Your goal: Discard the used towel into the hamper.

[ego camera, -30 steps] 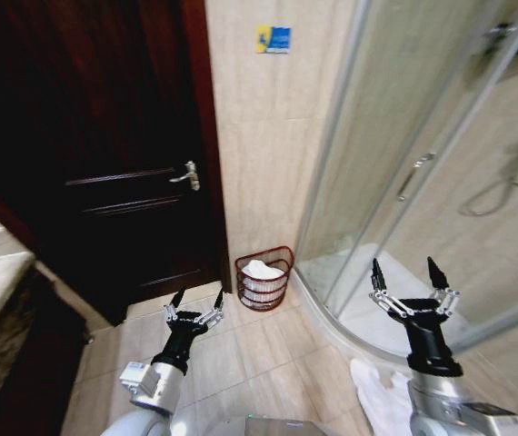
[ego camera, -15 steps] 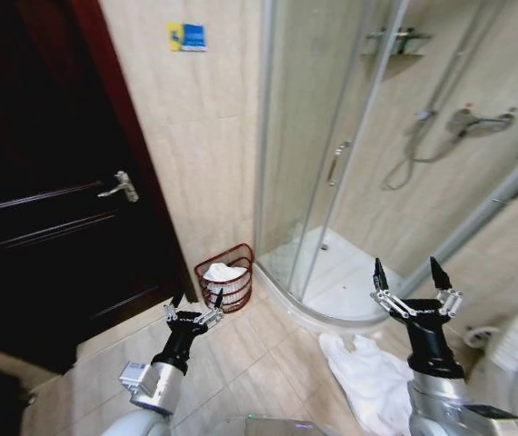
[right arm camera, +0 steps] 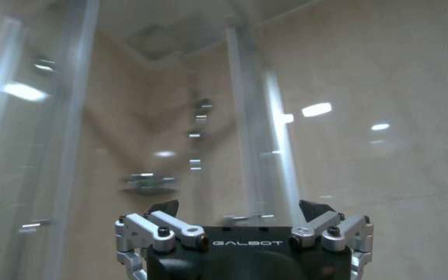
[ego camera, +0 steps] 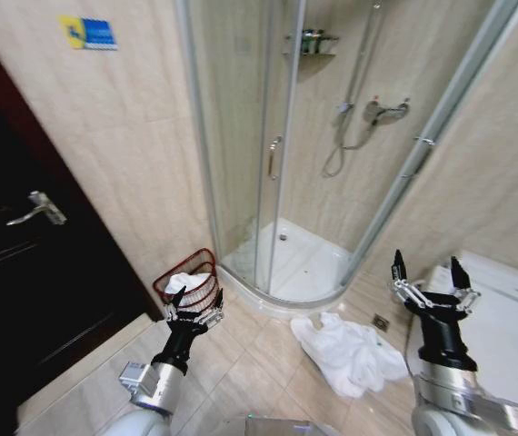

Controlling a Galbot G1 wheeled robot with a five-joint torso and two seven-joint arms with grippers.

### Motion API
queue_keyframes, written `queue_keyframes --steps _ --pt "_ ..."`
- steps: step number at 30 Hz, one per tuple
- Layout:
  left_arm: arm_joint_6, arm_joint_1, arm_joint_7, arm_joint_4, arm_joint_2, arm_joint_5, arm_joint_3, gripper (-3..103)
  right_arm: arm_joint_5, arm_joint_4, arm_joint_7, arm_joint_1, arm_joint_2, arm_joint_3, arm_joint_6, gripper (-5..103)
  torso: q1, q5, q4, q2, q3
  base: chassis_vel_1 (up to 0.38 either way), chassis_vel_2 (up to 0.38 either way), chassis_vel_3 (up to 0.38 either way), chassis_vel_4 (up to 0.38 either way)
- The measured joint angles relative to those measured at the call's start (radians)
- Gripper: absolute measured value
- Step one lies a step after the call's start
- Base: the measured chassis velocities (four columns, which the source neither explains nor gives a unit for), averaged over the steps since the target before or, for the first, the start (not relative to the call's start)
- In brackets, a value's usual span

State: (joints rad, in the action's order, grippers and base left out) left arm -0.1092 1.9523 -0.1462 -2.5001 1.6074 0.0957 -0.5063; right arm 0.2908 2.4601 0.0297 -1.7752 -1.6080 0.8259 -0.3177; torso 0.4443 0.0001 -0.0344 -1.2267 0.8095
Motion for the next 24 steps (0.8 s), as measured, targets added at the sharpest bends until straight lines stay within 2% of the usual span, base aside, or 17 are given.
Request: queue_keyframes --steps 5,13,20,24 --pt "0.0 0.0 0.0 0.0 0.0 0.0 0.0 100 -0.008 0.011 -0.07 -0.007 -0.001 0.001 0.009 100 0.0 -0.0001 0.0001 0.0 0.0 -0.14 -0.139 -0.126 -0.127" --pt "0.0 0.0 0.0 0.0 0.0 0.0 0.0 100 -0.02 0.022 -0.095 -0.019 -0.001 -0.001 0.003 100 0.0 -0.0002 0.0001 0.0 0.0 -0.126 -0.131 -0.13 -0.122" --pt "0.0 0.0 0.0 0.0 0.0 0.0 0.0 100 -0.024 0.022 -0.167 -0.015 -0.001 -0.006 0.005 100 0.0 -0.0001 0.0001 0.0 0.0 -0.126 -0.123 -0.131 -0.122" --pt "0.0 0.0 0.0 0.0 0.0 0.0 0.0 100 -0.022 0.022 -0.178 -0.015 0.0 -0.005 0.007 100 0.0 0.0001 0.0001 0.0 0.0 -0.139 -0.112 -0.116 -0.13"
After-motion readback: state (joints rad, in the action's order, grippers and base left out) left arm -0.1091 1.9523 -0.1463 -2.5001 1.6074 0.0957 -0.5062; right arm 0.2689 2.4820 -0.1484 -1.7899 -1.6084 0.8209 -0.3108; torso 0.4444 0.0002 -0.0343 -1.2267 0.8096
